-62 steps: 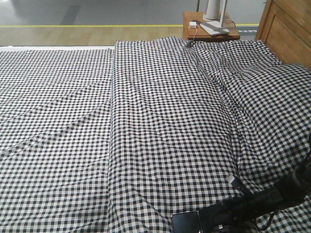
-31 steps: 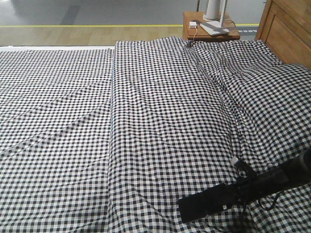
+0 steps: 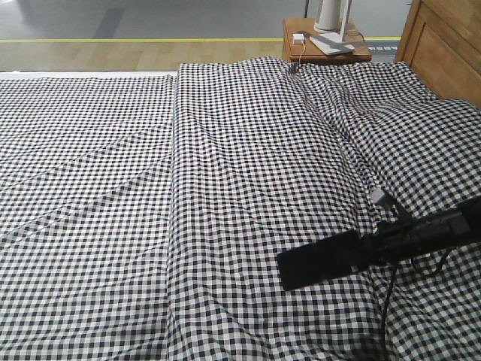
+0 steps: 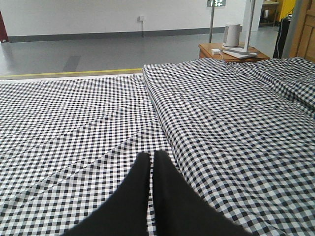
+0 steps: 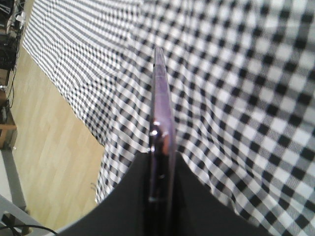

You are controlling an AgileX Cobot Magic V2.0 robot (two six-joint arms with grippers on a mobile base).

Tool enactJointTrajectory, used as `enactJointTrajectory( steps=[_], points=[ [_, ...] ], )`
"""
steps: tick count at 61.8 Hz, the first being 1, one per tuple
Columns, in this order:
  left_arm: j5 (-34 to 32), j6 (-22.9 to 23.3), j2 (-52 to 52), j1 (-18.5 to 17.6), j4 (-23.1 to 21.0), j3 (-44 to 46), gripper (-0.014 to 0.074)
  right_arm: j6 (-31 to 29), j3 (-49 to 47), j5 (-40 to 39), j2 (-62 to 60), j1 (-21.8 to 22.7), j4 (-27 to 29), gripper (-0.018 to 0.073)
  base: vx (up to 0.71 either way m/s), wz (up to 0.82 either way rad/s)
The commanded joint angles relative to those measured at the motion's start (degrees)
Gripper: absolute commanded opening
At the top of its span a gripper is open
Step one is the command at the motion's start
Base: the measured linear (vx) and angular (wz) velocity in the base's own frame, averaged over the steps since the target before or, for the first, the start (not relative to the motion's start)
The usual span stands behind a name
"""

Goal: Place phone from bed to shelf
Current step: 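Lift the phone with the right gripper up off the bed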

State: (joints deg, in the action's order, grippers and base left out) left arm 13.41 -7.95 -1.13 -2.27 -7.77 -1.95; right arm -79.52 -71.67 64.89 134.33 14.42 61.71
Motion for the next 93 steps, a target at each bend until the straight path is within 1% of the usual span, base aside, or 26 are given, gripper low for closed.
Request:
enactJointTrajectory(
  steps=[1, 10, 23, 38, 50, 59, 65, 77, 93],
  points=[
    [-4.09, 0.22, -0.28, 0.04, -0.55, -0.09, 0.0001, 0.4, -0.51, 9.09, -6.81, 0.36, 2.17, -0.0007, 0.0, 0.0],
    [-4.09, 0.22, -0.28, 0.04, -0.55, -0.09, 0.0001, 4.14, -0.51, 9.09, -12.85, 0.36, 2.01, -0.0005, 0.0, 0.0],
    [-4.09, 0.22, -0.28, 0.04, -0.55, -0.09, 0.0001, 5.96, -0.45, 9.09, -22.33, 0.17, 2.07, -0.0006, 0.0, 0.0],
    [-4.09, 0.22, -0.28, 0.04, -0.55, -0.09, 0.0001, 12.75, -0.45, 9.09, -33.65, 0.17, 1.75, -0.0004, 0.0, 0.0],
    [-4.09, 0.22, -0.28, 0.04, -0.55, -0.09, 0.0001, 12.9, -0.45, 9.09, -42.39, 0.17, 1.53, -0.0001, 0.0, 0.0],
    [-4.09, 0.22, -0.28, 0.04, -0.55, -0.09, 0.0001, 12.83, -0.45, 9.09, -46.06, -0.08, 1.59, -0.0002, 0.0, 0.0],
    [-4.09, 0.22, -0.28, 0.04, -0.55, -0.09, 0.0001, 12.83, -0.45, 9.09, -47.42, -2.56, 1.59, -0.0002, 0.0, 0.0],
    [-4.09, 0.22, -0.28, 0.04, -0.55, -0.09, 0.0001, 12.48, -0.45, 9.09, -47.85, -11.38, 0.0, -0.0002, 0.0, 0.0],
    [-4.09, 0.22, -0.28, 0.04, -0.55, -0.09, 0.0001, 13.08, -0.45, 9.09, -47.87, -19.62, 0.28, -0.0002, 0.0, 0.0]
  ],
)
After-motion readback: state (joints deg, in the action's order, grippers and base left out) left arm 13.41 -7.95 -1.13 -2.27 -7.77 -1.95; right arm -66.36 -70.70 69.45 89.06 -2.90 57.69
